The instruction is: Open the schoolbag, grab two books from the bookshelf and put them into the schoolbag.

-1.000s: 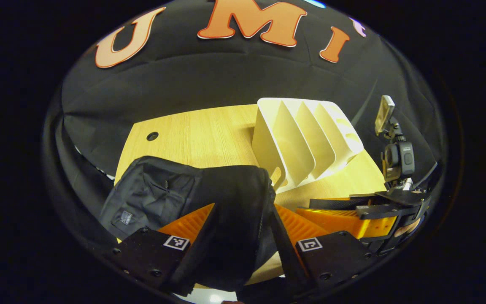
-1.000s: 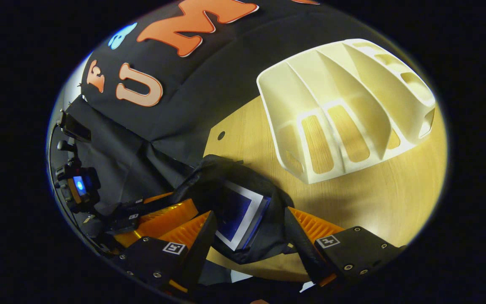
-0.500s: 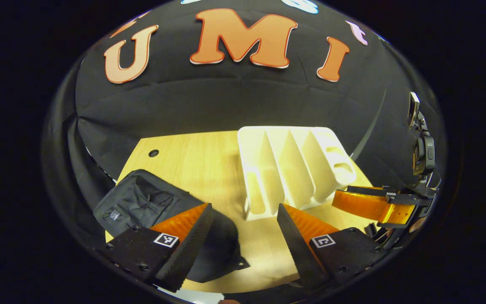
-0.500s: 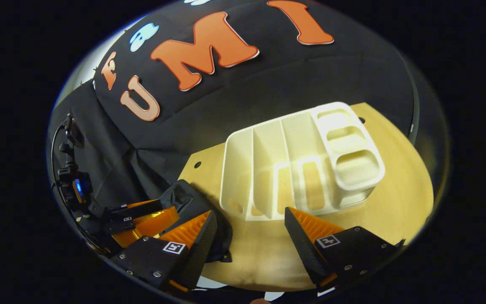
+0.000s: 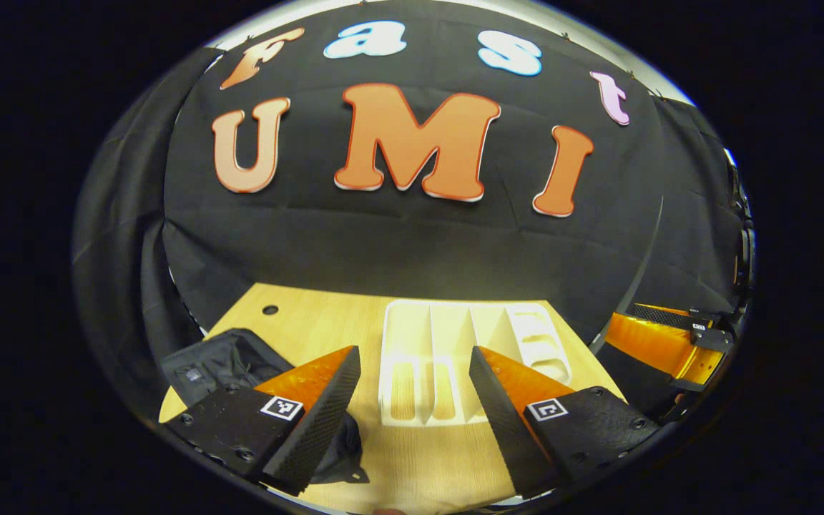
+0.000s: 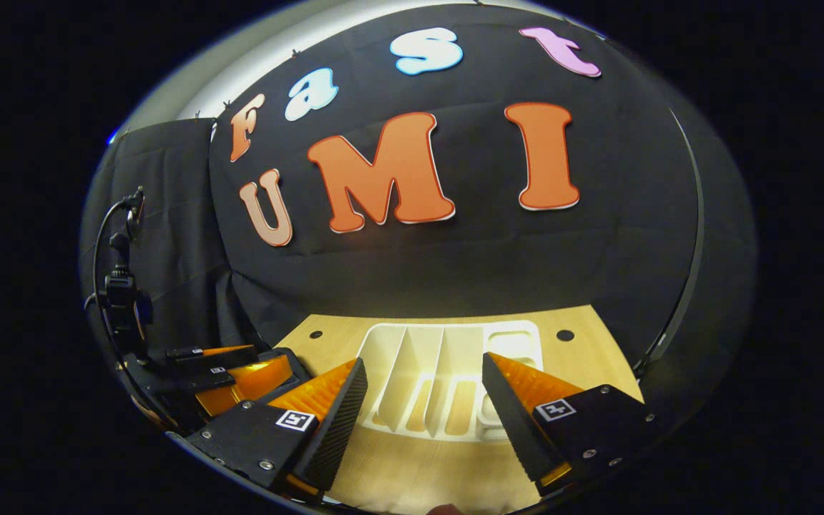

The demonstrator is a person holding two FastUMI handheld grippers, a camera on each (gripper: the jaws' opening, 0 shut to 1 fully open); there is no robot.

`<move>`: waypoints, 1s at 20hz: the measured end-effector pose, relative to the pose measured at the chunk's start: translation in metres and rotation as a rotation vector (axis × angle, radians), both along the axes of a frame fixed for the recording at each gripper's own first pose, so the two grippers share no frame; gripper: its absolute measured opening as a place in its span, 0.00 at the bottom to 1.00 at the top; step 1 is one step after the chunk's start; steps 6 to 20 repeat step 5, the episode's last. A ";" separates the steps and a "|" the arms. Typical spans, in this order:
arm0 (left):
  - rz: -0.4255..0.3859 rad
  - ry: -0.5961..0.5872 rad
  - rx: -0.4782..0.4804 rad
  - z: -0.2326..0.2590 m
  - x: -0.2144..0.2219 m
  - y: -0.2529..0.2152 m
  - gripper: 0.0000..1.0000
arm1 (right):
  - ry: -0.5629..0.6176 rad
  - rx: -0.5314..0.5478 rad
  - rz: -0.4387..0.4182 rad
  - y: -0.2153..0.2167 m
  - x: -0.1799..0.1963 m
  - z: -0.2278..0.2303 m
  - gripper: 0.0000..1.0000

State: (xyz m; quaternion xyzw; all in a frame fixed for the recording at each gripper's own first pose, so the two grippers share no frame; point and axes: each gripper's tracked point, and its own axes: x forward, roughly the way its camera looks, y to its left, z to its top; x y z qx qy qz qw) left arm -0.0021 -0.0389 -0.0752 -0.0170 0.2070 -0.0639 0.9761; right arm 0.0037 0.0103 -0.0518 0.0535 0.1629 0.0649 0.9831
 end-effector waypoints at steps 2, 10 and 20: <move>0.007 -0.039 -0.024 0.018 0.004 -0.011 0.98 | -0.030 -0.003 -0.005 -0.008 -0.002 0.017 0.96; 0.051 -0.121 -0.057 0.045 0.004 -0.009 1.00 | -0.112 -0.021 -0.027 -0.018 0.005 0.045 0.96; 0.051 -0.121 -0.057 0.045 0.004 -0.009 1.00 | -0.112 -0.021 -0.027 -0.018 0.005 0.045 0.96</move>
